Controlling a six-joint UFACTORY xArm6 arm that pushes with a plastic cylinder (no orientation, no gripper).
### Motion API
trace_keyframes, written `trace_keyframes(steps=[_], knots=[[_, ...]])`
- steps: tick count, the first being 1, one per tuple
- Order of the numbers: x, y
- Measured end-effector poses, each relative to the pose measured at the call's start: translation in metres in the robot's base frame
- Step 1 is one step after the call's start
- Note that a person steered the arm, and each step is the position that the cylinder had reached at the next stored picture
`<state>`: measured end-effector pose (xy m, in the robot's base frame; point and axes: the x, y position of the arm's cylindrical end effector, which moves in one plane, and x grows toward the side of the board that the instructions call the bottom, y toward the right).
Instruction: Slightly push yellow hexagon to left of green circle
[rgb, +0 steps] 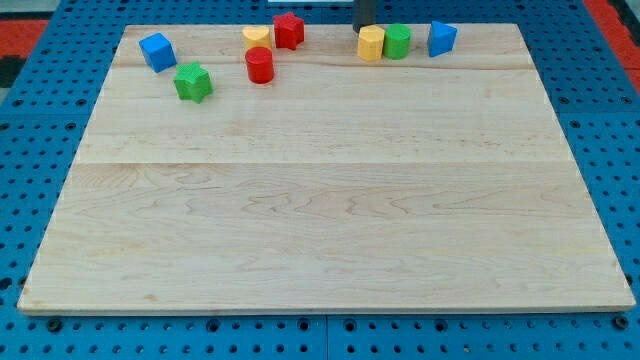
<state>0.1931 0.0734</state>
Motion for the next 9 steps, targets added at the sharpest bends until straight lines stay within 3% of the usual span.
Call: trace_keyframes(steps=[1,2,4,5,7,8,9], knots=[[0.02,0.035],[0.052,0.021],[0.008,0.02],[0.0,-0.011],[0.029,-0.048],[0.035,-0.005],[0.06,-0.016]])
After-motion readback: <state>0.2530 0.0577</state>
